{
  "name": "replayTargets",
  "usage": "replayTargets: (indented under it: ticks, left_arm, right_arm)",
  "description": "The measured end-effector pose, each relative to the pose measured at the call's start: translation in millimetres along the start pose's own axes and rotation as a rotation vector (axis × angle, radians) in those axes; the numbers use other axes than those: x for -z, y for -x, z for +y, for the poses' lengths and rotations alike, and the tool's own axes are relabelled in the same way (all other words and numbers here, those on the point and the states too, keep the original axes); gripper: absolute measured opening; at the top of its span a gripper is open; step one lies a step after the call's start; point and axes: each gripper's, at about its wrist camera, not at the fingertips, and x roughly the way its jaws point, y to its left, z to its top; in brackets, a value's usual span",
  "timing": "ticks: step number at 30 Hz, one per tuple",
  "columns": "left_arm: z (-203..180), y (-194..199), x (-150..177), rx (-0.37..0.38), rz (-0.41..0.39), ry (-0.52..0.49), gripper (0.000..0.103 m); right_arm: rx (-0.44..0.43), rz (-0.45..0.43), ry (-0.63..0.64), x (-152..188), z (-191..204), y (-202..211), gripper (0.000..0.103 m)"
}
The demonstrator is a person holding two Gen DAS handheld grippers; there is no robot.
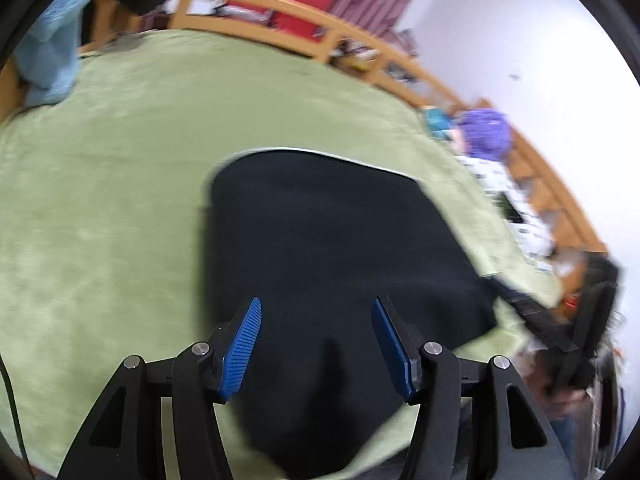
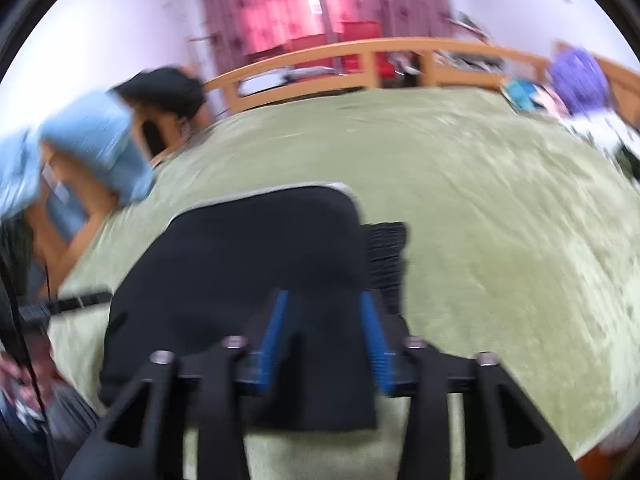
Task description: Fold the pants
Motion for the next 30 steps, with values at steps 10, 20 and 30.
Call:
replayTargets:
  ticks: [10, 20, 30]
  left_arm:
    - [-24, -25, 50, -0.177, 0.013, -0.077, 0.055]
    - [-6, 5, -24, -0.212, -0.066, -0.020, 0.058]
    - [14, -100, -101, -0.150, -0.021, 0.034, 0.058]
  right_arm:
    - [0.012, 0.103, 0.004, 46, -11, -29, 0.011]
    - [0.007, 0.003, -0.034, -19, -26, -3, 0.035]
    - [-0.091, 0.063, 0.080, -92, -13, -107, 0.035]
